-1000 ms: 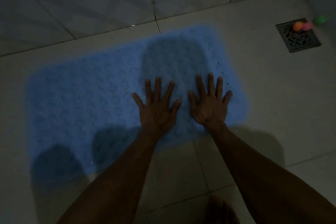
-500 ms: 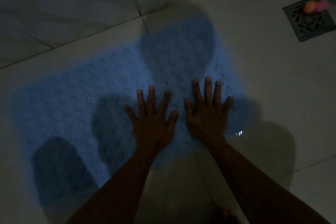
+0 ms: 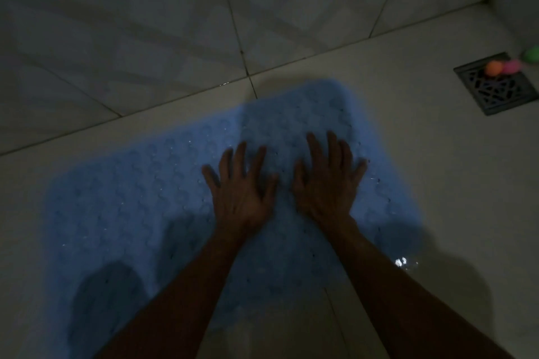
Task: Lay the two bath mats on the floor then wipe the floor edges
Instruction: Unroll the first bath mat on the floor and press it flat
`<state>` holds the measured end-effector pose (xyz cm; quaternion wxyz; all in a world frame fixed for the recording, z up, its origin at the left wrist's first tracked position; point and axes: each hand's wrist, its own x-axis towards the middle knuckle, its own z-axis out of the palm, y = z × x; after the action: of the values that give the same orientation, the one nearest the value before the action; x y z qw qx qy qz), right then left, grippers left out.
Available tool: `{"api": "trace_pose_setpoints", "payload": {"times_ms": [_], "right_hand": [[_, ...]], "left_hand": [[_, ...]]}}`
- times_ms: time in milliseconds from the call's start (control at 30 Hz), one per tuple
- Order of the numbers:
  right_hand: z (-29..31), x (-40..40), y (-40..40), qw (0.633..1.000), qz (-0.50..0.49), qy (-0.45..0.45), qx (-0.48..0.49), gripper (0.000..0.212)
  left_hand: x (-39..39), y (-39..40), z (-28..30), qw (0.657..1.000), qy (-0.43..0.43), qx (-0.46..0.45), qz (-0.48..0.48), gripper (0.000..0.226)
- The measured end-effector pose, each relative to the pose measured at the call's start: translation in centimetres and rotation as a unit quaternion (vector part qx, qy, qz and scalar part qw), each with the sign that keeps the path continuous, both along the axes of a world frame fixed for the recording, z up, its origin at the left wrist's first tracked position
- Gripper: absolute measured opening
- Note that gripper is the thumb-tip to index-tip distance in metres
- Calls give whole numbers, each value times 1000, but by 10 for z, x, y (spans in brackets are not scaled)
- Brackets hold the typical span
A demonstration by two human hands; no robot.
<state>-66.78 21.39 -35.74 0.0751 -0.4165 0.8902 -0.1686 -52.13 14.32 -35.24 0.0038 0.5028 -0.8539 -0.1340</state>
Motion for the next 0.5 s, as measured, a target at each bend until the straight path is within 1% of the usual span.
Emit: {"api": "trace_pose_setpoints", "payload": {"times_ms": [67,133,200,267,333,400,433,500], "right_hand": [[0,-12,-33,998,42,-25,25,64],[-5,-28,-54,994,71,-43,68,64],[-11,-38,-59,989,89,-33,115,65],[-17,-39,-55,986,90,-16,140,66],[-18,-34,-50,987,78,-15,139,67],[-19,-32,-49,990,71,-12,122,68],[-19,-31,-49,992,69,-1,104,68],[-22,-28,-48,996,62,33,63,66]], "left_hand": [[-11,-32,-4,1000,-1,11,9,63],[-18,-50,-11,999,-23,30,11,63],[-19,-54,-18,999,-44,27,2,64],[-17,-50,-21,999,-50,12,-7,65],[-16,-45,-22,999,-45,5,-4,65],[-17,-42,-22,999,-46,-25,-5,65],[-17,-42,-22,998,-49,-37,-6,65],[-17,-43,-21,998,-57,-32,-9,65]]}}
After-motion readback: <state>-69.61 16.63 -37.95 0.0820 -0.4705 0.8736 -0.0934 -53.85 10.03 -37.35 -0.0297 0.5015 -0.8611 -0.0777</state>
